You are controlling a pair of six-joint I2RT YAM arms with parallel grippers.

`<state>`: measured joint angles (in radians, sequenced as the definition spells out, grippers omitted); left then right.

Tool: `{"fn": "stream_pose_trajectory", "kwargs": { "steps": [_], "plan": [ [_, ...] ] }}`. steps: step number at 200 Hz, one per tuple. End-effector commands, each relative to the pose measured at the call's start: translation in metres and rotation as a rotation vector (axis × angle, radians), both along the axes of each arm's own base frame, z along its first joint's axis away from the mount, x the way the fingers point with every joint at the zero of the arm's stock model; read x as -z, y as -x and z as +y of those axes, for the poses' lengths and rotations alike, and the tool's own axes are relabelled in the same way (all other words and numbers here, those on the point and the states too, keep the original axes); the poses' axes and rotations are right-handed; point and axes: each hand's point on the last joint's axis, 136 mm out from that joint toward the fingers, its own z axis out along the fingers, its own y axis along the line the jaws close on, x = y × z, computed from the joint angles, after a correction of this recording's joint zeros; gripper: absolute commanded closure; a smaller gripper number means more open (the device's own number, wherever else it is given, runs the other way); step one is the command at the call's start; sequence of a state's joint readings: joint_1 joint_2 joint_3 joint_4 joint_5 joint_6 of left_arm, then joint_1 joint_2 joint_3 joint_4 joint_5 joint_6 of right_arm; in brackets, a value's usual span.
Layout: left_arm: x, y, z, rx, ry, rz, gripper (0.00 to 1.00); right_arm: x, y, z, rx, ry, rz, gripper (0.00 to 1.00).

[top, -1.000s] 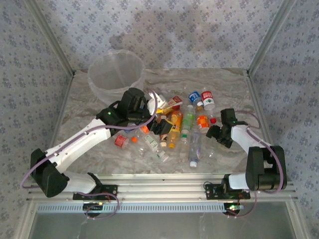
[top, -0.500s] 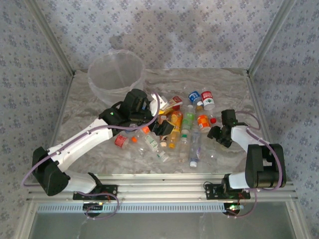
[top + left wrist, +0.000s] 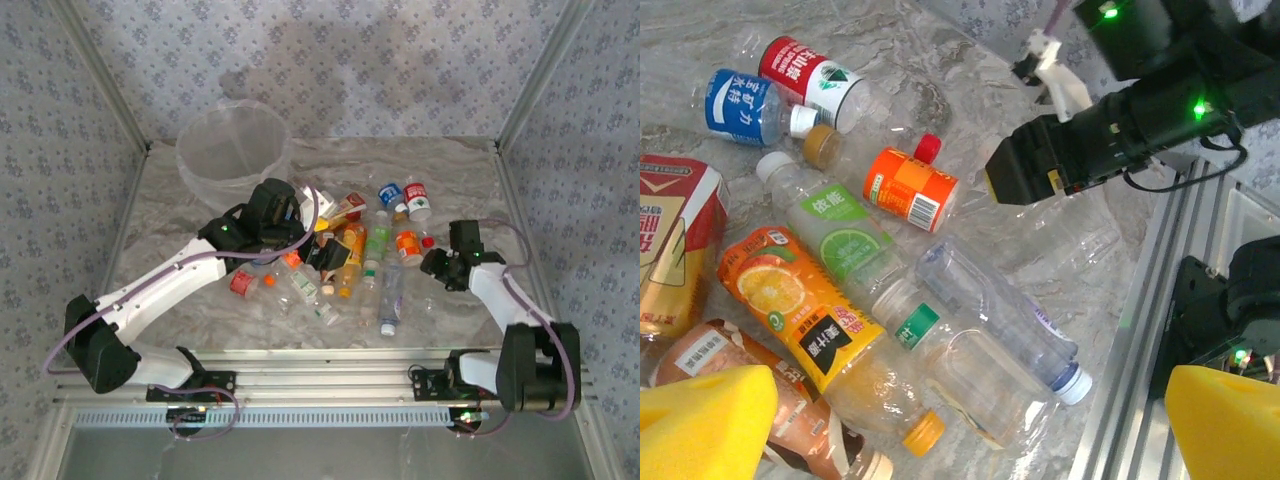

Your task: Put the plastic bottles in the bin

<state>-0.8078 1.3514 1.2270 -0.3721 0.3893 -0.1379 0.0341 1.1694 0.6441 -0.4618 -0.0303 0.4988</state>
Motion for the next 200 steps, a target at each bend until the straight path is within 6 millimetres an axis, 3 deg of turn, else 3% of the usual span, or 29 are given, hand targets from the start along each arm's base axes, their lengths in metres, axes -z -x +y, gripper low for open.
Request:
{"fn": "stream_pose_trajectory", "kwargs": {
  "steps": [1, 54, 97, 144, 200],
  "plan": [
    [-0.016, -0.003, -0.005, -0.066, 0.058, 0.079, 0.01, -0.041, -0.005, 0.003, -0.006, 0.021, -0.113, 0.44],
    [-0.014, 0.003, -0.013, -0.173, 0.192, 0.268, 0.02, -0.134, -0.024, 0.044, -0.089, 0.003, -0.368, 0.45],
    [-0.013, 0.013, -0.031, -0.208, 0.307, 0.315, 0.03, -0.19, -0.038, 0.085, -0.129, -0.068, -0.52, 0.45],
    [-0.02, 0.011, -0.044, -0.208, 0.405, 0.279, 0.02, -0.222, -0.043, 0.13, -0.171, -0.131, -0.578, 0.45],
    [-0.022, 0.014, -0.055, -0.156, 0.428, 0.237, 0.02, -0.231, -0.039, 0.159, -0.229, -0.162, -0.586, 0.46]
  ]
}}
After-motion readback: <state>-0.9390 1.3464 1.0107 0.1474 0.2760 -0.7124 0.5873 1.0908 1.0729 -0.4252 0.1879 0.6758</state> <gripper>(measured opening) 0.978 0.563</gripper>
